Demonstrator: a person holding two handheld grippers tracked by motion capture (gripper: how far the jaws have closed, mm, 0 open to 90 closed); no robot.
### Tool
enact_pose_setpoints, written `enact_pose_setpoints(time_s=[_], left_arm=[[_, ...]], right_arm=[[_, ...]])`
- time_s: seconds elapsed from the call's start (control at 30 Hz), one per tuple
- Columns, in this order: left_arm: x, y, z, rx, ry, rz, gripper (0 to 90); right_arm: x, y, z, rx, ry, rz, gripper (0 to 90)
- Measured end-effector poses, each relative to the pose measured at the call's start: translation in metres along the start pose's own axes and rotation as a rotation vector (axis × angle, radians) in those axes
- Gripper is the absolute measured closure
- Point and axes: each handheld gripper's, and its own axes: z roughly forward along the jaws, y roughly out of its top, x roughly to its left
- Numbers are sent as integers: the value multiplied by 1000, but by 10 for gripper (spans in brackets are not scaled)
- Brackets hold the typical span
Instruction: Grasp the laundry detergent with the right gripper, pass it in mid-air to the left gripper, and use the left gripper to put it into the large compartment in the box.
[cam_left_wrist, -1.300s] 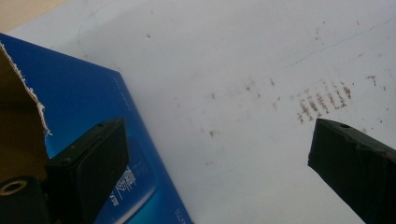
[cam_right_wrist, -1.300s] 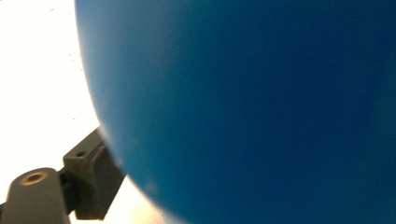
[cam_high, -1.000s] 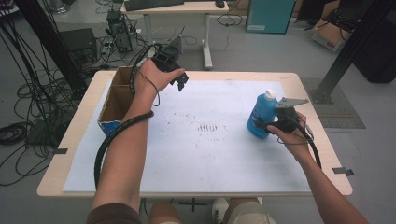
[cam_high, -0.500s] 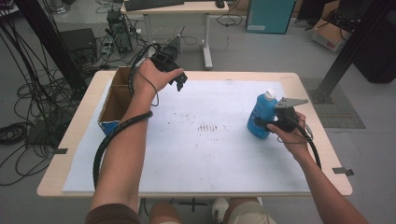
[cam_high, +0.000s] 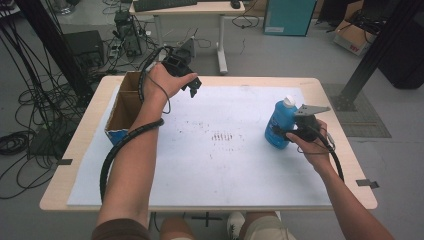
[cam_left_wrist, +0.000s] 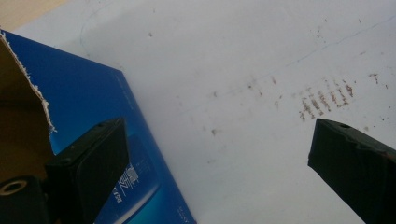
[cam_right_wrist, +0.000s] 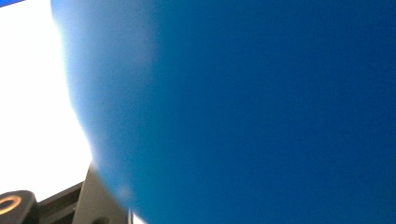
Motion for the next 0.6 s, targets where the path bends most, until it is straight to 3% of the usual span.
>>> enact_pose_setpoints(time_s=[0.6], left_arm=[[3, -4, -1, -3, 3, -3, 57]], right_arm=[[1, 1, 0, 7, -9, 11, 412]])
